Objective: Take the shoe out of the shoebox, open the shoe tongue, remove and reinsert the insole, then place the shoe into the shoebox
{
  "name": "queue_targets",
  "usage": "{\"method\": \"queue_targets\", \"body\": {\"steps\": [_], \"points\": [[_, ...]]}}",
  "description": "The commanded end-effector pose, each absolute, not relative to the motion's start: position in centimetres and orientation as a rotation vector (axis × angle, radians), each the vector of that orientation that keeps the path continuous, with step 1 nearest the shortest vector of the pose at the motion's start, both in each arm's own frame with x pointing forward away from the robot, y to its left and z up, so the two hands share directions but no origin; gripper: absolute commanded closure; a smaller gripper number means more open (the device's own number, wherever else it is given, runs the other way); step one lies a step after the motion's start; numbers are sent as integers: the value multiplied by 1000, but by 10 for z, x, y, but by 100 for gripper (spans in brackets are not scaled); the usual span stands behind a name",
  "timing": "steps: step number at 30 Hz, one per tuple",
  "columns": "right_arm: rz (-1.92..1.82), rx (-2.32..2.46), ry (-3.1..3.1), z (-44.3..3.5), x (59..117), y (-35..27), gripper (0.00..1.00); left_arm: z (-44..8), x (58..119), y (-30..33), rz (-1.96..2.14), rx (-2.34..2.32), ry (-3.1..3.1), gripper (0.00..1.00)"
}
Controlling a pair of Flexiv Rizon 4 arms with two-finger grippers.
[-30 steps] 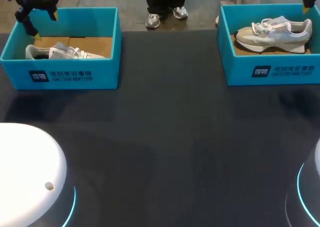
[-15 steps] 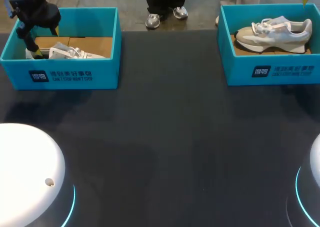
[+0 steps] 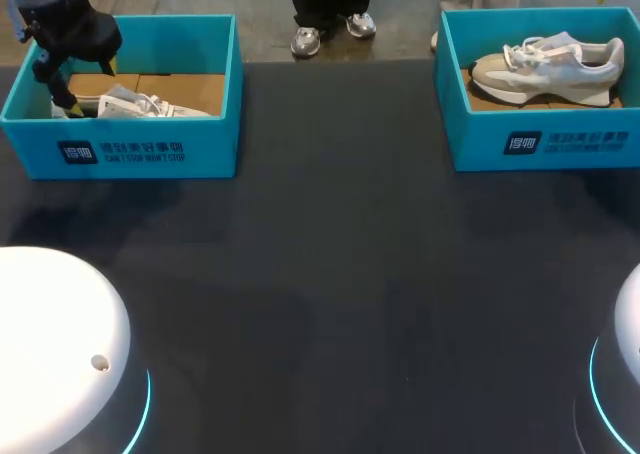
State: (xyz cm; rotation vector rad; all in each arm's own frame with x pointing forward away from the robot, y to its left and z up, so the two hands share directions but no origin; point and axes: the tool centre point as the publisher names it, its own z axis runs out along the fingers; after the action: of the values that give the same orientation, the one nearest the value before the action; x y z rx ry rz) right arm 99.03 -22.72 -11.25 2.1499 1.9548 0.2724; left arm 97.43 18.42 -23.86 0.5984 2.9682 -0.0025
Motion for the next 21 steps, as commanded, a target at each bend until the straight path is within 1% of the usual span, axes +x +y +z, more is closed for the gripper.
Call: {"method": "queue_targets", "body": {"steps": [1, 11, 16, 21], "points": [[253, 2162, 1965, -112, 994, -227, 0, -239, 973, 184, 0, 598, 2965, 0], [253, 2162, 1965, -112, 994, -227, 0, -239, 973, 184, 0, 598, 2965, 0], [221, 2147, 1904, -120, 1012, -239, 0, -239, 973, 184, 0, 598, 2965, 0], [181, 2164, 1881, -140, 1037, -257, 0, -239, 973, 184, 0, 598, 2965, 0]]}}
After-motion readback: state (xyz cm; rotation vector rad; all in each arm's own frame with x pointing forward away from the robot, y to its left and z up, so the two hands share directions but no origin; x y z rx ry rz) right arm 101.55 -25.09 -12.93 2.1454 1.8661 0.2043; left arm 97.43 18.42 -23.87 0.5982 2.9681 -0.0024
